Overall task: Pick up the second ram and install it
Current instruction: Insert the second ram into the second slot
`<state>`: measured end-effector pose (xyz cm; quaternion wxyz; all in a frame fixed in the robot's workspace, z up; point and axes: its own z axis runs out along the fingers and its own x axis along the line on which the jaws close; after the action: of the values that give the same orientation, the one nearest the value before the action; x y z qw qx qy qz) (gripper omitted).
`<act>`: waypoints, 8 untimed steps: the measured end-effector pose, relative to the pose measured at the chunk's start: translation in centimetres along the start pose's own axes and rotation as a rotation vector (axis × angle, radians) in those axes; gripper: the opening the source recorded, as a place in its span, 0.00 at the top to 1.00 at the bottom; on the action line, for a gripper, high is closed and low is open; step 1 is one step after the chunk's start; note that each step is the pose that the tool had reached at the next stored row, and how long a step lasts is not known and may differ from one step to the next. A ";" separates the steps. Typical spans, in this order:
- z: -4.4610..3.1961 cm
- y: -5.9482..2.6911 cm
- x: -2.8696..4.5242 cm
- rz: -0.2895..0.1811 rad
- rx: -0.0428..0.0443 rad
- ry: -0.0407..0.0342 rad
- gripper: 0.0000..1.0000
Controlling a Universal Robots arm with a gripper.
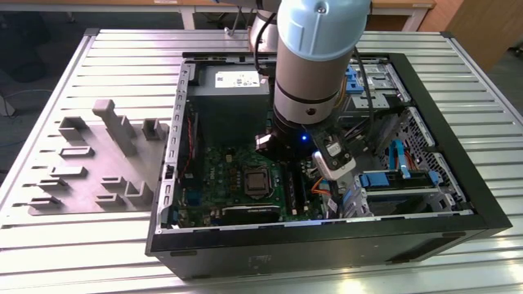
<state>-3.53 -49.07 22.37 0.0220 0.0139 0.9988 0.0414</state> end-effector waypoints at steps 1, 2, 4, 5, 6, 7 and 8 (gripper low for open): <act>0.03 0.00 0.00 0.000 -0.0001 0.0000 0.88; 0.08 0.00 0.00 0.000 -0.0004 -0.0001 0.88; 0.14 -0.01 0.01 0.000 0.0000 0.0001 0.88; 0.16 -0.01 0.01 0.000 0.0001 0.0001 0.88; 0.19 -0.02 0.01 0.000 0.0001 0.0001 0.88; 0.24 -0.02 0.01 0.000 -0.0001 0.0000 0.88; 0.30 -0.02 0.01 0.000 -0.0002 0.0000 0.88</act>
<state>-3.53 -49.06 22.07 0.0220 0.0139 0.9988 0.0415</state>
